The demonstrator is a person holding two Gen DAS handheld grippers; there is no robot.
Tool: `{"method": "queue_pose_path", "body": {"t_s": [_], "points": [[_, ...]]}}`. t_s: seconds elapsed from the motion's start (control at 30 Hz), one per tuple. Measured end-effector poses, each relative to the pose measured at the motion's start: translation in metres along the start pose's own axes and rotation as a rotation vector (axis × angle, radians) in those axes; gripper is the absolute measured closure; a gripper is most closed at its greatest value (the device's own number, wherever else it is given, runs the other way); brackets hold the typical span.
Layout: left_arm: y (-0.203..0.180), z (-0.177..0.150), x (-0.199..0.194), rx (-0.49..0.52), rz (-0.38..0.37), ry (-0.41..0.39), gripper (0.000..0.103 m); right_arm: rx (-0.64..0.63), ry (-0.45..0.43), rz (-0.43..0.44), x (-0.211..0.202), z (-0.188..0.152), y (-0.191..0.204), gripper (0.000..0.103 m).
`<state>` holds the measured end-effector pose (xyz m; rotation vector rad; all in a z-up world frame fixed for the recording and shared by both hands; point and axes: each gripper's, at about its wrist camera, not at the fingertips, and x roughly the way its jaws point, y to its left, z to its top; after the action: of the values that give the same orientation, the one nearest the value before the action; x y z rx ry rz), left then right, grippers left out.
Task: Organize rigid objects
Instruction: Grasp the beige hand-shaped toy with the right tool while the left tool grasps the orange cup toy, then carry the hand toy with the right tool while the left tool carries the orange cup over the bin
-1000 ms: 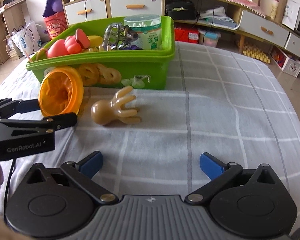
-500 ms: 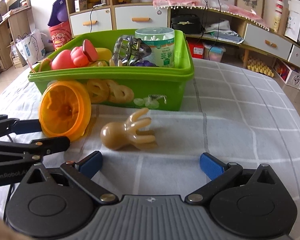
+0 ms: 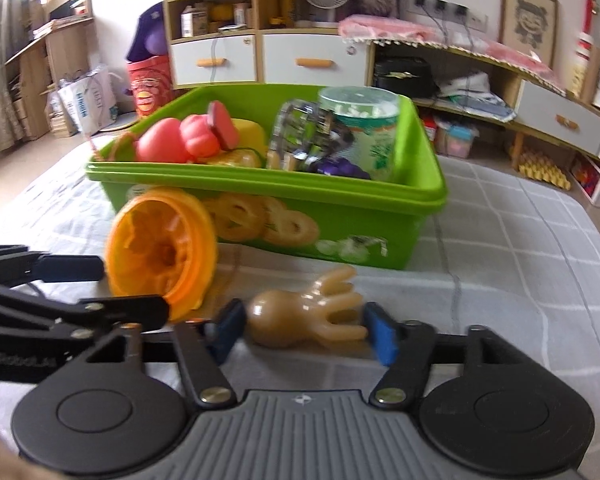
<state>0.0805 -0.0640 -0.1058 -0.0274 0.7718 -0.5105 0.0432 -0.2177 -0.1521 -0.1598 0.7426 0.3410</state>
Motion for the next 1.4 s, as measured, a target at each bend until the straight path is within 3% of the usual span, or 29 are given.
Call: {"method": "queue_pose_path", "body": {"t_s": [0.17,0.33,0.4,0.5,0.7,1.0,1.23,1.4], "points": [[0.005,0.004,0.001,-0.074,-0.032,0.000,0.035,-0.026,-0.002,-0.006,0.000,-0.001,0.003,0.067],[0.013,0.007,0.002,-0.169,-0.033,0.000,0.057,-0.016,0.013,-0.012,-0.003,-0.001,-0.001,0.067],[0.018,0.008,0.002,-0.222,-0.033,0.004,0.073,-0.009,0.018,-0.016,-0.004,-0.001,-0.003,0.067],[0.029,0.008,0.002,-0.313,-0.065,0.017,0.078,0.001,0.028,-0.024,-0.006,0.000,-0.005,0.067],[0.038,0.011,-0.002,-0.420,-0.088,0.046,0.084,0.039,0.073,-0.048,-0.009,0.002,-0.008,0.067],[0.049,0.019,-0.014,-0.554,-0.080,0.141,0.085,0.172,0.158,-0.043,-0.021,0.010,-0.018,0.067],[0.057,0.025,-0.036,-0.680,-0.123,0.125,0.085,0.252,0.132,-0.003,-0.039,0.025,-0.025,0.067],[0.057,0.033,-0.052,-0.717,-0.160,0.081,0.085,0.293,0.108,-0.007,-0.047,0.034,-0.032,0.067]]}}
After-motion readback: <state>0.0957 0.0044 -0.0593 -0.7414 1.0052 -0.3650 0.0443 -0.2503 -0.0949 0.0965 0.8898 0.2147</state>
